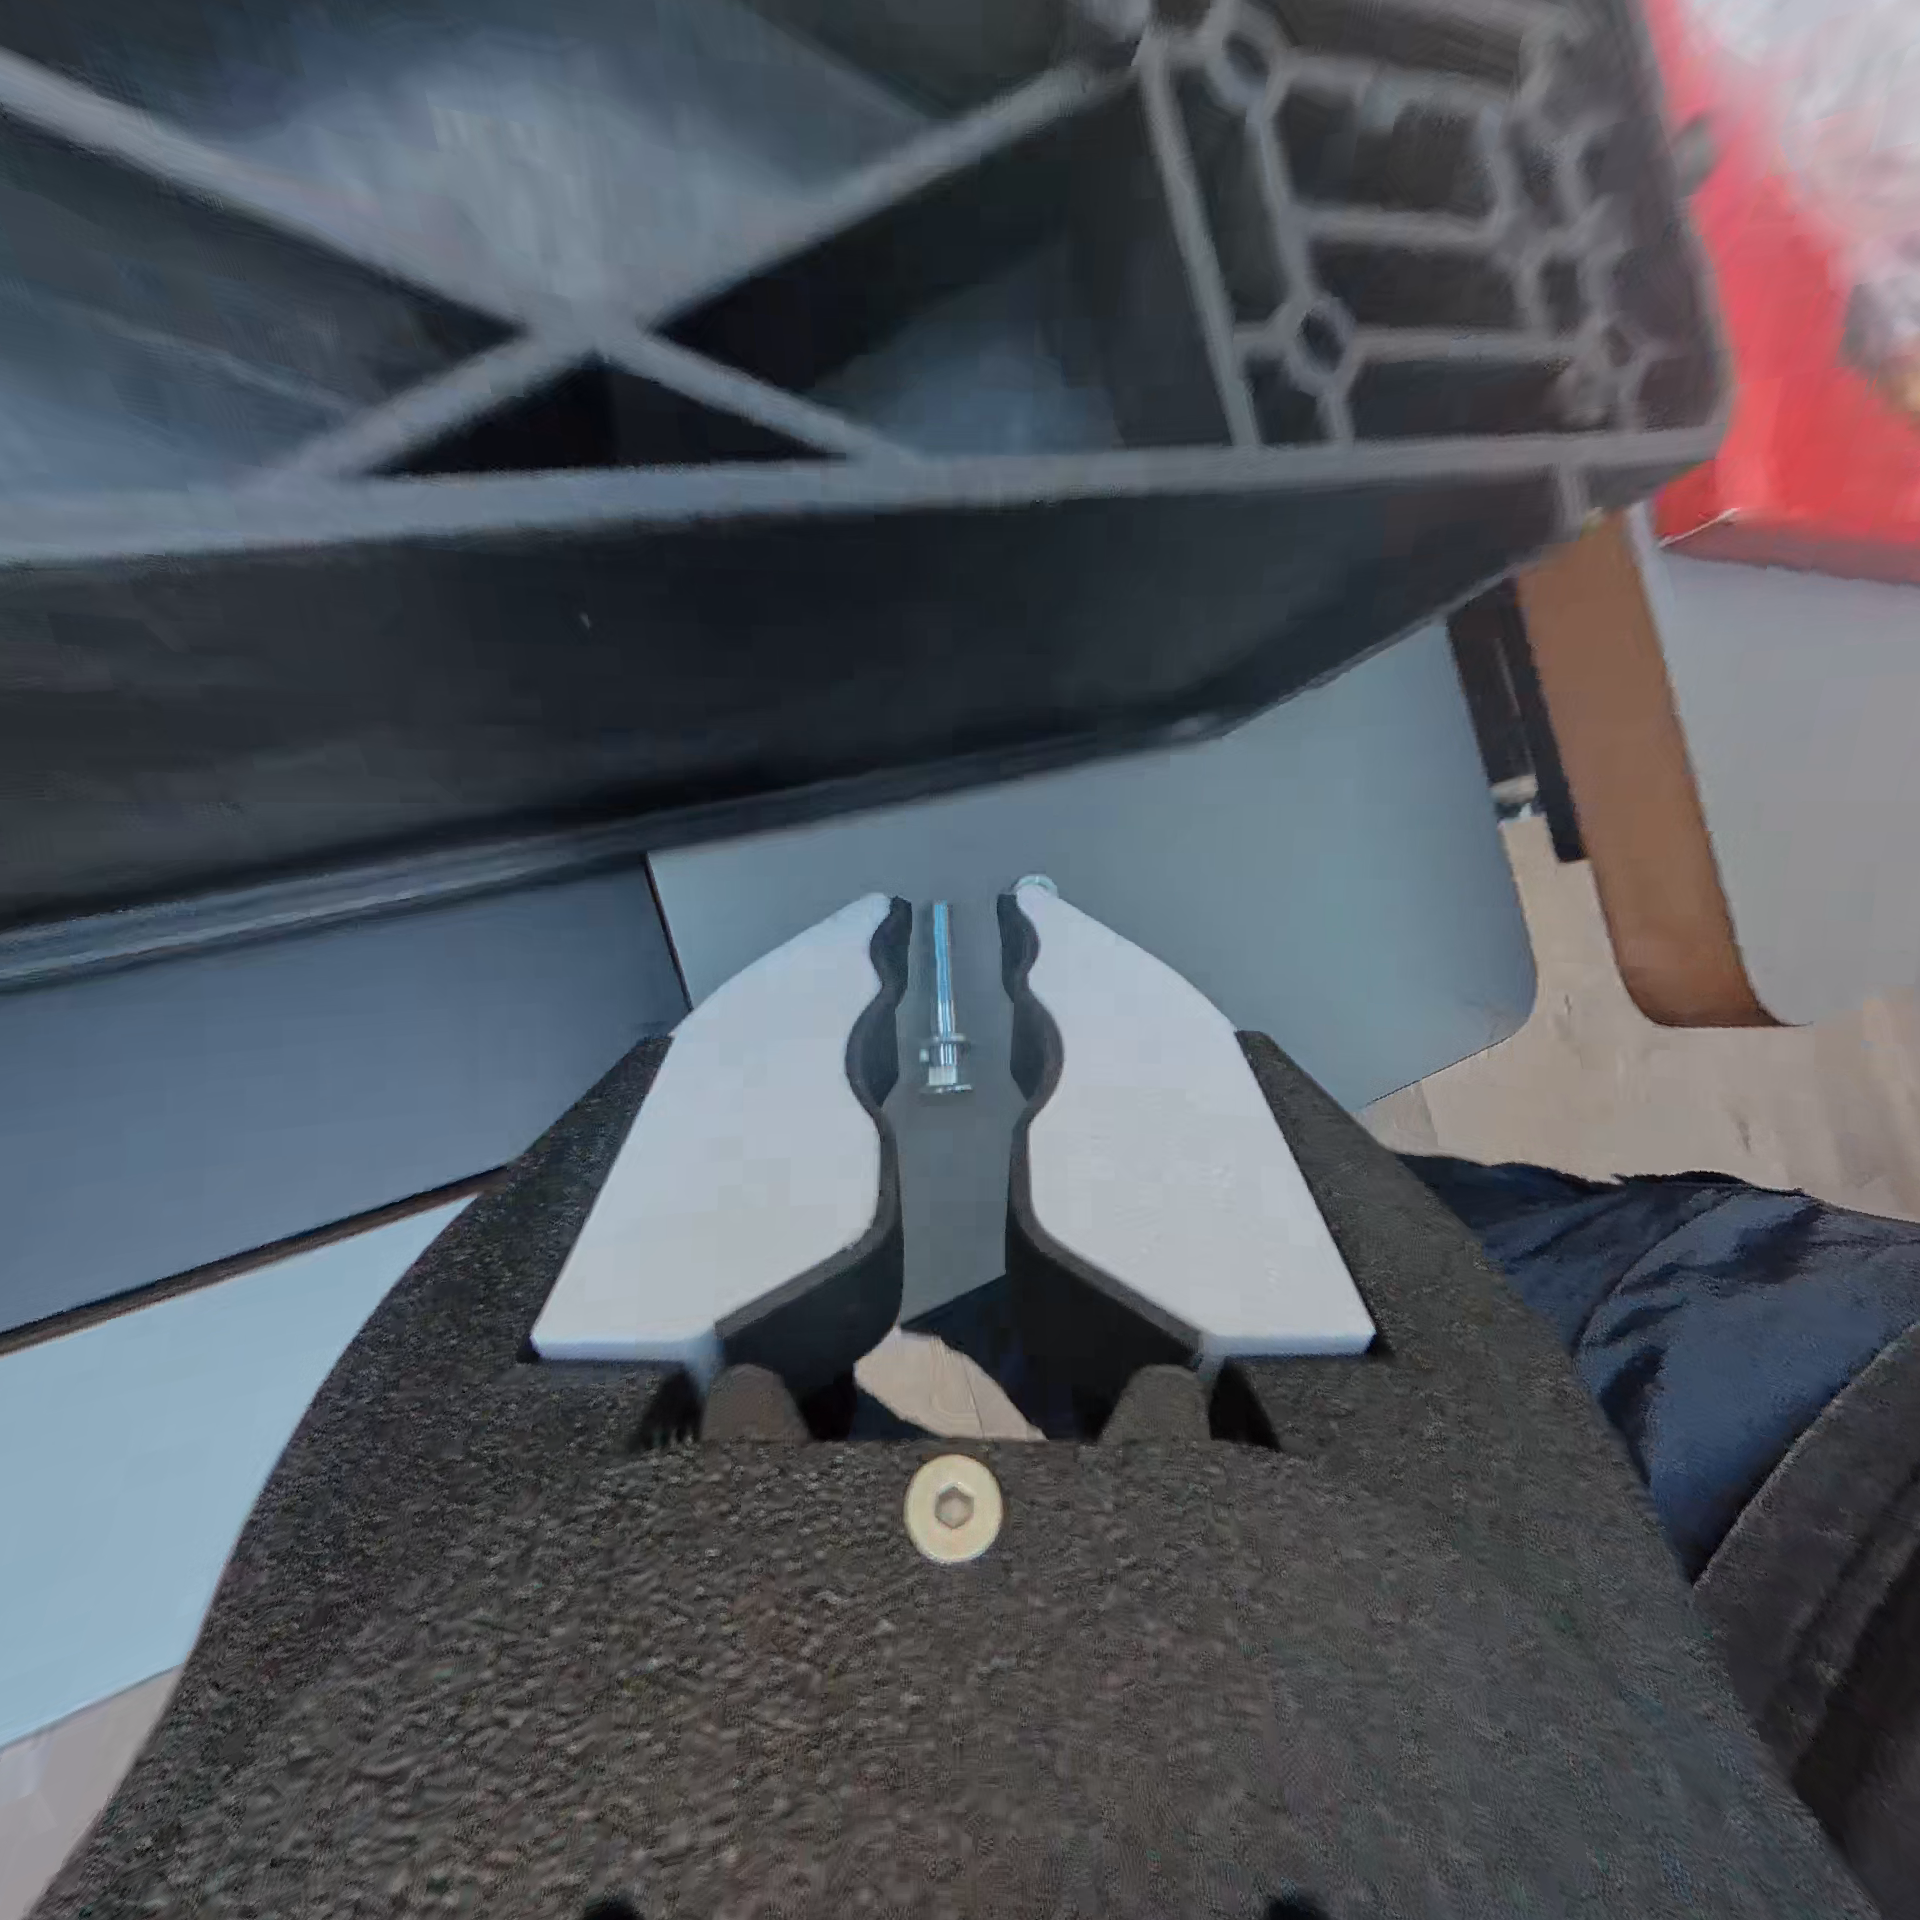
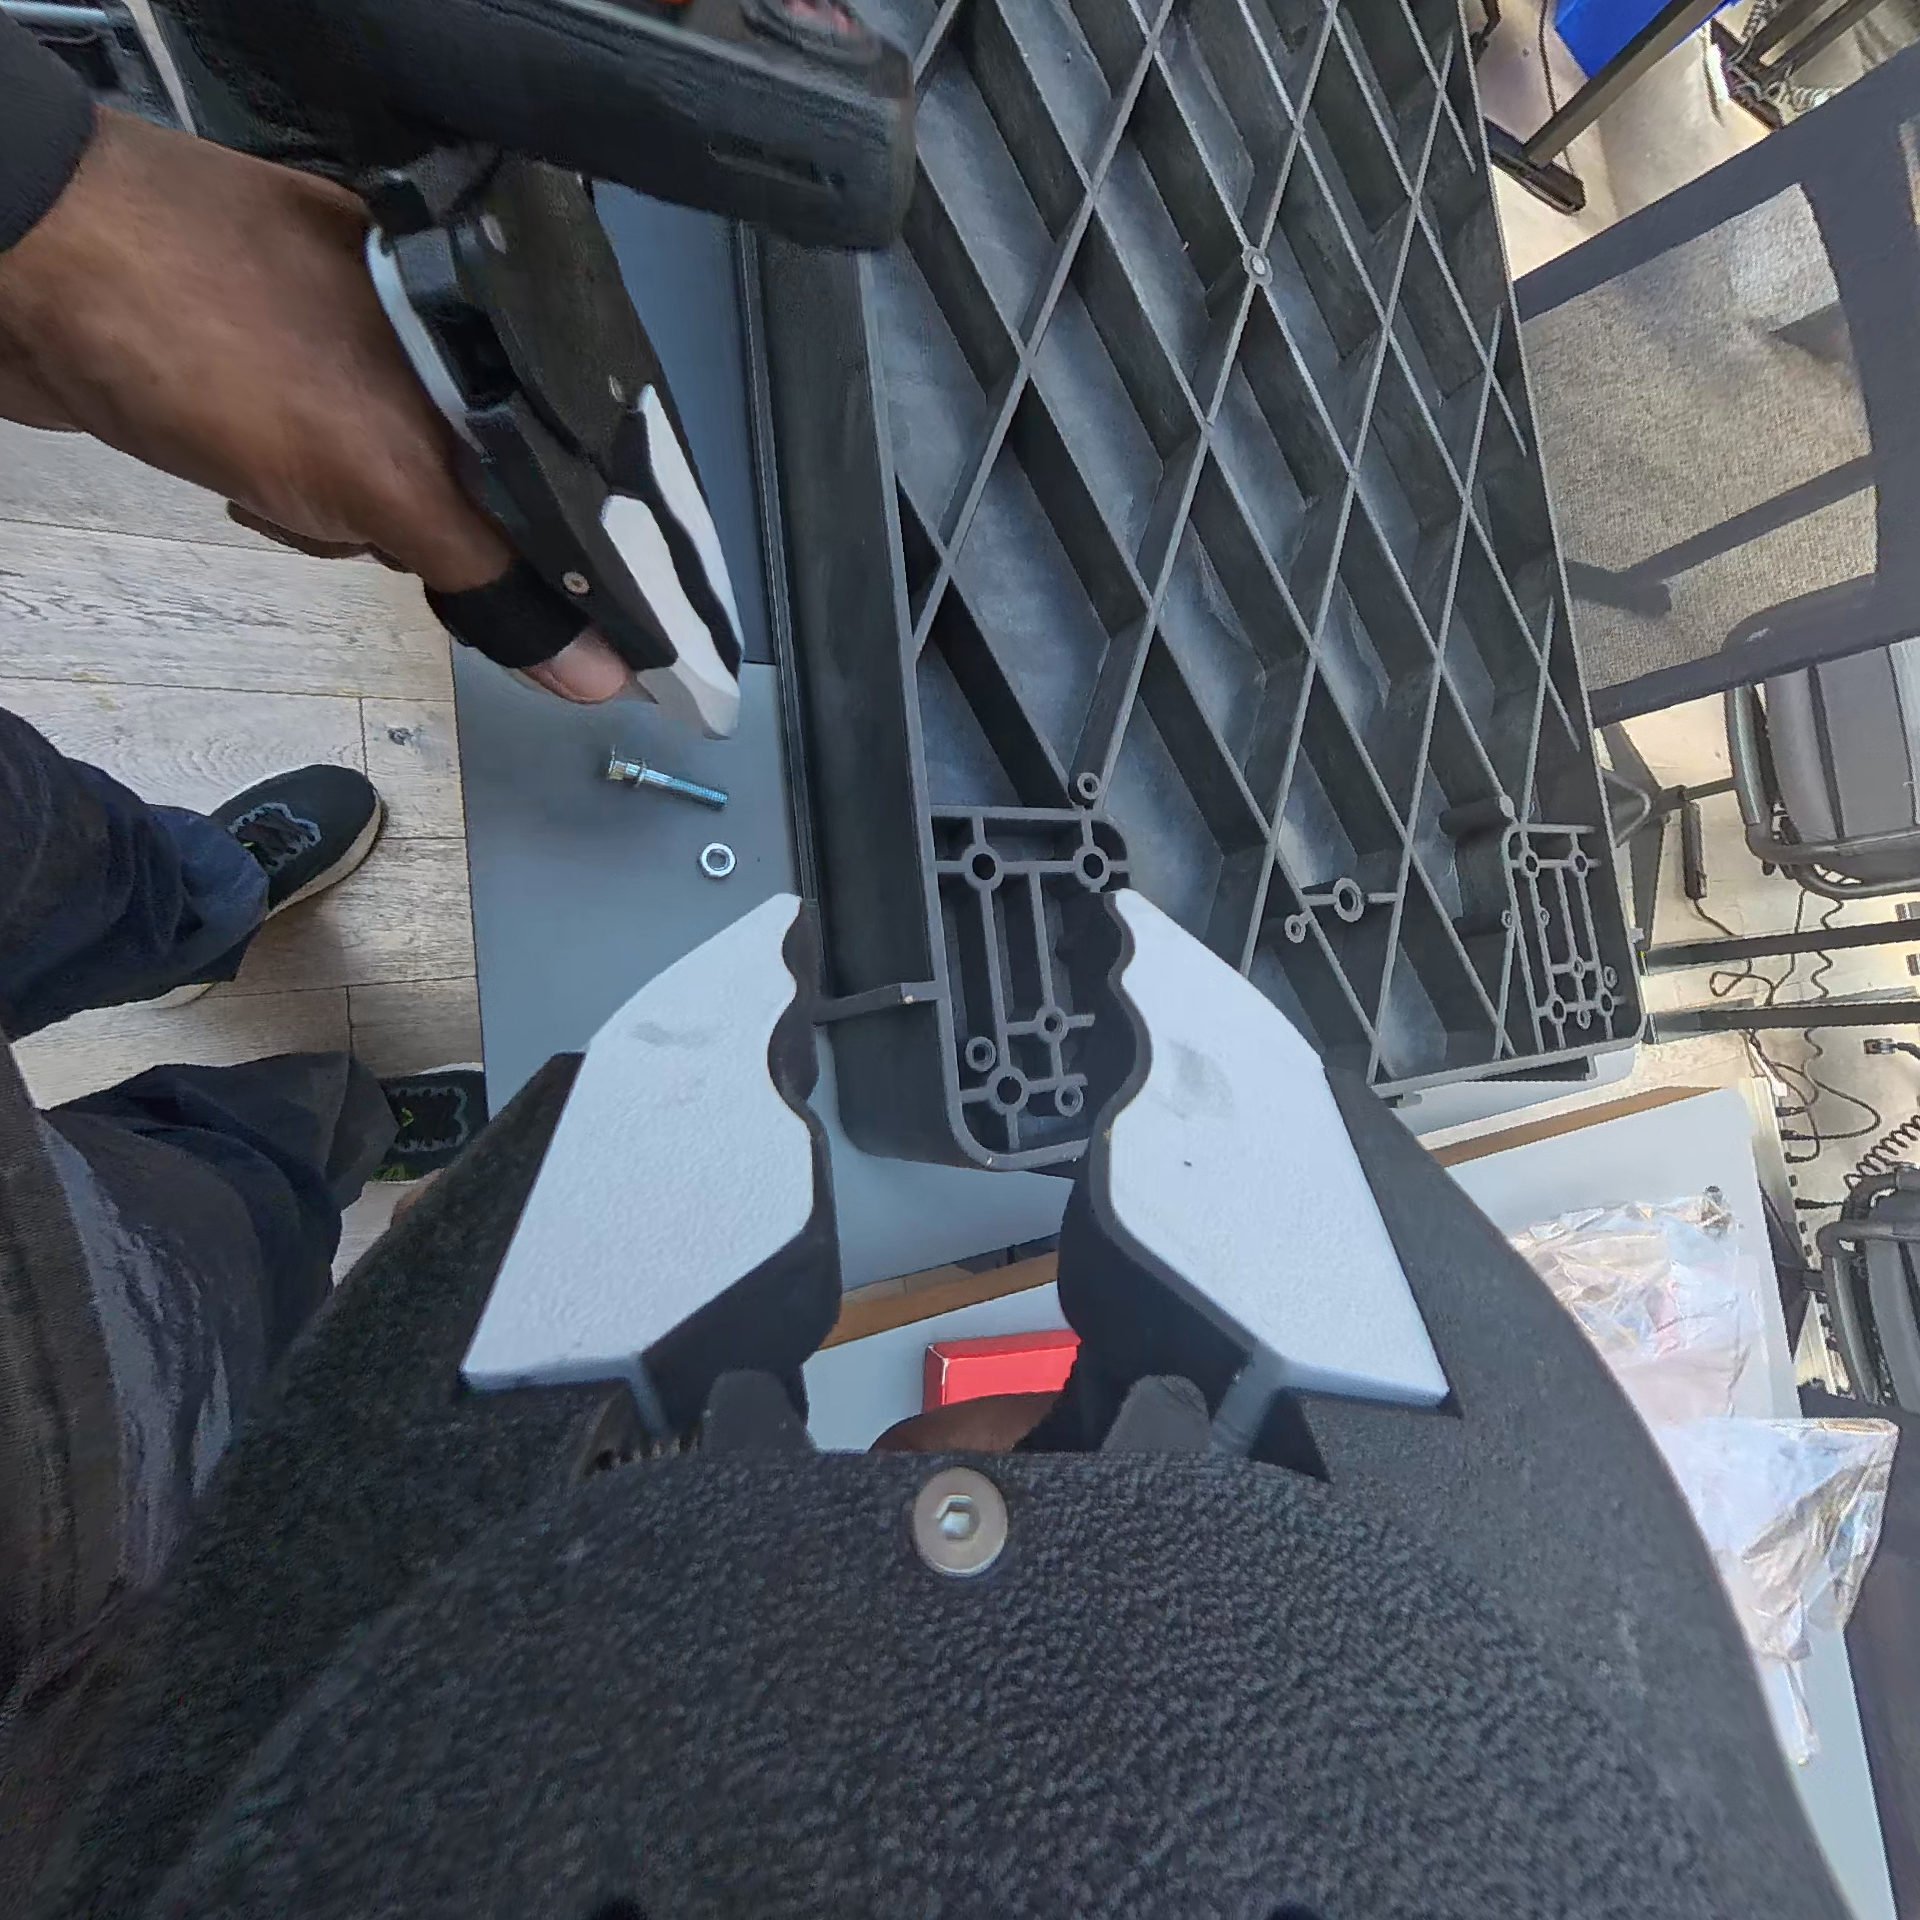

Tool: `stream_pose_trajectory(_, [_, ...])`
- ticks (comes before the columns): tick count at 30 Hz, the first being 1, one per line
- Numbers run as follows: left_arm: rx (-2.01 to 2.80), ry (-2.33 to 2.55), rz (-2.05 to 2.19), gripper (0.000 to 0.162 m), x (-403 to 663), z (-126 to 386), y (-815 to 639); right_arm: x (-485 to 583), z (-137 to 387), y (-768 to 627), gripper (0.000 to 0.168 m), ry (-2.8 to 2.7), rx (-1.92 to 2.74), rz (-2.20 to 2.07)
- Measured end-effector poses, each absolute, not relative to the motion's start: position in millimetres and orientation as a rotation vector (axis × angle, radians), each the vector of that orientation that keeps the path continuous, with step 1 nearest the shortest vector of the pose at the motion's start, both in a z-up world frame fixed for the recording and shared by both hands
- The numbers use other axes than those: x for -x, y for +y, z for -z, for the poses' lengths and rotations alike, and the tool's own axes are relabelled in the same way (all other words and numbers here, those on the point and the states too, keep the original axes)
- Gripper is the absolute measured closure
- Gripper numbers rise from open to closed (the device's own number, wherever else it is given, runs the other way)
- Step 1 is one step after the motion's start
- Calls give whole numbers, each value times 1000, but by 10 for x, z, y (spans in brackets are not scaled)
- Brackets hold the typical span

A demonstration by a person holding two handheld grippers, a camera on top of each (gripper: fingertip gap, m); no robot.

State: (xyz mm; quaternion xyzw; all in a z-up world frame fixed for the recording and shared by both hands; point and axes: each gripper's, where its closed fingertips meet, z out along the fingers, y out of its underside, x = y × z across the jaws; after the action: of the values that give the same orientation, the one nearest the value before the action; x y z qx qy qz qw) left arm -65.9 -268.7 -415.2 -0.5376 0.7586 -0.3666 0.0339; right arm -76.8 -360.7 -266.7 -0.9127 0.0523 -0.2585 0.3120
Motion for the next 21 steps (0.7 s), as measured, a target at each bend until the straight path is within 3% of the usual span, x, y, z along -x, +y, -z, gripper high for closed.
stream_pose_trajectory(7, [1448, 1960, 1403, 135, 420, 3328, -2282, 642, 2624, -3379, 119, 120, 2379, 640])
stream_pose_trajectory(21, [1346, 1949, 1376, 123, 480, 3008, -1741, 431, 2741, -2920, 120, 138, 2462, 536])
